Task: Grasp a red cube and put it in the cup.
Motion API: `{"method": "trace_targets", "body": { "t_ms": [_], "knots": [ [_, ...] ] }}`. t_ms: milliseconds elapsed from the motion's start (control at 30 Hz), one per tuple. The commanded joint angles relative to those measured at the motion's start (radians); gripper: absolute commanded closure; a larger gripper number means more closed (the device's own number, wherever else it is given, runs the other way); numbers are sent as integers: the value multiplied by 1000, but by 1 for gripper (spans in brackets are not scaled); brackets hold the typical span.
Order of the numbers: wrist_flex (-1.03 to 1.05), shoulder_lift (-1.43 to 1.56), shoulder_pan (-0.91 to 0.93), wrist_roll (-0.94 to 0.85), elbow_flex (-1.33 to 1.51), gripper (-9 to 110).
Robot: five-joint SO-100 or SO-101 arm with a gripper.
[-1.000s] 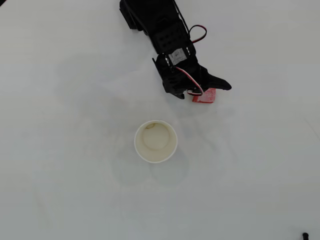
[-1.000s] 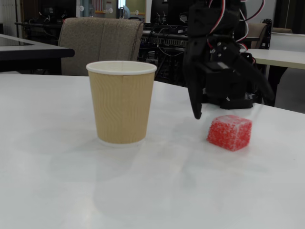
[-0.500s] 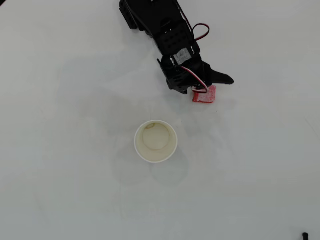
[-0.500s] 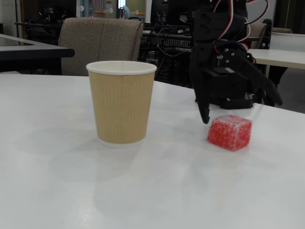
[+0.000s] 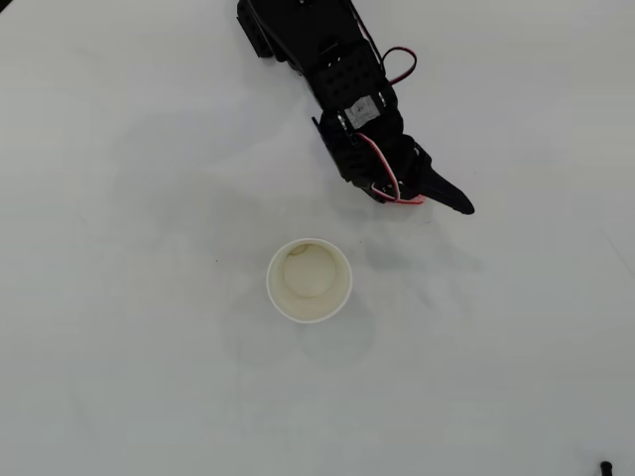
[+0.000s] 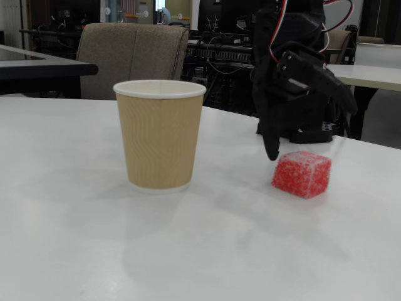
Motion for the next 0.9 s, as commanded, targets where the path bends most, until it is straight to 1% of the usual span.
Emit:
{"method": "trace_targets", "body": {
  "t_ms": [0,133,167,300,367,500,600,767,867],
  "knots": [
    [51,25,-9,-75,-17,50],
    [229,31,-25,-356,-21,50],
    [273,34,-23,-456,-23,50],
    [367,40,21,-770,-29,51],
    [373,41,41,-861,-31,51],
    [417,41,71,-1006,-35,51],
    [440,49,80,-1074,-37,51],
    [469,75,48,-1086,-41,51],
    [466,84,14,-1057,-31,51]
  ]
}}
